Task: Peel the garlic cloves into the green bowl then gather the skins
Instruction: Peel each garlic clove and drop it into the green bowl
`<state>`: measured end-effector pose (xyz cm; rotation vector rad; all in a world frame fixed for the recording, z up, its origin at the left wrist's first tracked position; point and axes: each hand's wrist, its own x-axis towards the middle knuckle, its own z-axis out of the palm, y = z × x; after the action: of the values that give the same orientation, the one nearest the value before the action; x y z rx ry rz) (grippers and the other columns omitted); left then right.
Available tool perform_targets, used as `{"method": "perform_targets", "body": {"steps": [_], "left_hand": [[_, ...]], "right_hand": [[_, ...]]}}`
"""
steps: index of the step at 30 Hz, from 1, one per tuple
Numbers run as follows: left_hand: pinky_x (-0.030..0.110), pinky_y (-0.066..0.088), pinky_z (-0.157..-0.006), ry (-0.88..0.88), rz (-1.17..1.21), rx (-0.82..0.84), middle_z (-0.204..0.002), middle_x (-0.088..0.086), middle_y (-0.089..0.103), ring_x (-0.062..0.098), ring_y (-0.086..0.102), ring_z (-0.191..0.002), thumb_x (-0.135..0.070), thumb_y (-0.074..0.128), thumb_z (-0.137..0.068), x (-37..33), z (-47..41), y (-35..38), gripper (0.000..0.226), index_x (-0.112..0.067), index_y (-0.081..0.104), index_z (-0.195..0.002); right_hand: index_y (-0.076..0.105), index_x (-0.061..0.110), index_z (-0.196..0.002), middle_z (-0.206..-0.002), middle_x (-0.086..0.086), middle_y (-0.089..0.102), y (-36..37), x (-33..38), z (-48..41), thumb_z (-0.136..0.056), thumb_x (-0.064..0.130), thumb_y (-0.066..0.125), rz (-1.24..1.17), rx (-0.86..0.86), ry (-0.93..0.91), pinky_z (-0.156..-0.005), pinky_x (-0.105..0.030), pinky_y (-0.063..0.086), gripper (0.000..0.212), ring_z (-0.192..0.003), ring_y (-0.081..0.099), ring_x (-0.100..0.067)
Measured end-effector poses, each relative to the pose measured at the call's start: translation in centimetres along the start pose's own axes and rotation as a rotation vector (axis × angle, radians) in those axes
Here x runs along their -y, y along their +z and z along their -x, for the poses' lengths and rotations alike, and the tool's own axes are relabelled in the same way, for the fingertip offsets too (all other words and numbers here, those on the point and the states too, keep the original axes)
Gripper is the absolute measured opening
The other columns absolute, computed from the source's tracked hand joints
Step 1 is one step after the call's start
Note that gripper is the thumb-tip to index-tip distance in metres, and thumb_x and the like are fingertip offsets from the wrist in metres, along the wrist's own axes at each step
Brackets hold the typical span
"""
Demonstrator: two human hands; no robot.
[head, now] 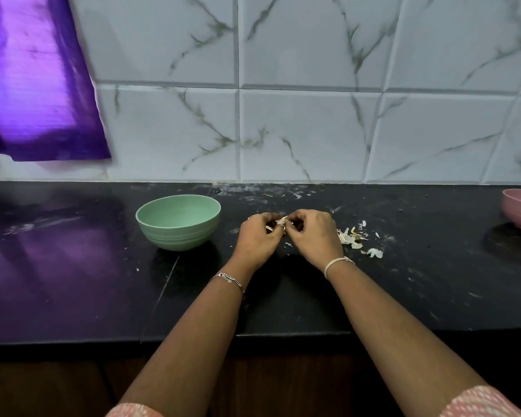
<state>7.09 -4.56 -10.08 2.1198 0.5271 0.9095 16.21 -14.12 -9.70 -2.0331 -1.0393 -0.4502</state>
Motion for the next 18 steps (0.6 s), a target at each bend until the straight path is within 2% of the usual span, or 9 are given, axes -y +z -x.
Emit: {"method": "perform_targets", "body": {"steps": [4,10,14,18], "left_hand": [[0.032,0.056,-0.080,-0.009,0.034,-0.065,-0.093,0.001,0.070,0.015,0.067,-0.082,-0.013,0.060,-0.091,0.36,-0.17,0.17,0.017,-0.011,0.068,-0.106],[0.035,0.055,-0.082,0.048,-0.084,-0.070,-0.099,0.004,0.071,0.019,0.067,-0.086,-0.014,0.055,-0.094,0.58,-0.33,0.31,0.018,-0.012,0.068,-0.106],[0.044,0.057,-0.077,0.039,-0.015,-0.071,-0.093,0.004,0.070,0.023,0.068,-0.082,-0.011,0.052,-0.094,0.76,-0.54,0.35,0.017,-0.016,0.068,-0.100],[0.048,0.056,-0.080,-0.028,0.110,-0.086,-0.093,0.008,0.070,0.028,0.069,-0.086,-0.011,0.051,-0.094,0.89,-0.88,0.37,0.018,-0.023,0.065,-0.093]], "right_hand": [[0.076,0.017,-0.093,-0.084,-0.003,0.074,0.07,0.17,0.03,-0.084,0.023,0.066,0.024,0.002,-0.005,-0.077,-0.031,0.052,0.015,-0.081,0.068,-0.021],[0.076,0.016,-0.084,-0.077,-0.002,0.074,0.37,0.16,-0.12,-0.081,0.021,0.069,-0.095,0.017,0.088,-0.074,-0.031,0.054,0.009,-0.075,0.068,-0.018],[0.075,0.017,-0.080,-0.070,0.002,0.071,0.50,0.11,-0.20,-0.079,0.020,0.071,-0.196,0.030,0.144,-0.068,-0.026,0.053,0.006,-0.068,0.066,-0.013],[0.074,0.017,-0.079,-0.069,0.004,0.070,0.49,0.24,-0.03,-0.079,0.018,0.072,-0.278,0.026,0.140,-0.067,-0.027,0.054,0.002,-0.066,0.066,-0.011]]}}
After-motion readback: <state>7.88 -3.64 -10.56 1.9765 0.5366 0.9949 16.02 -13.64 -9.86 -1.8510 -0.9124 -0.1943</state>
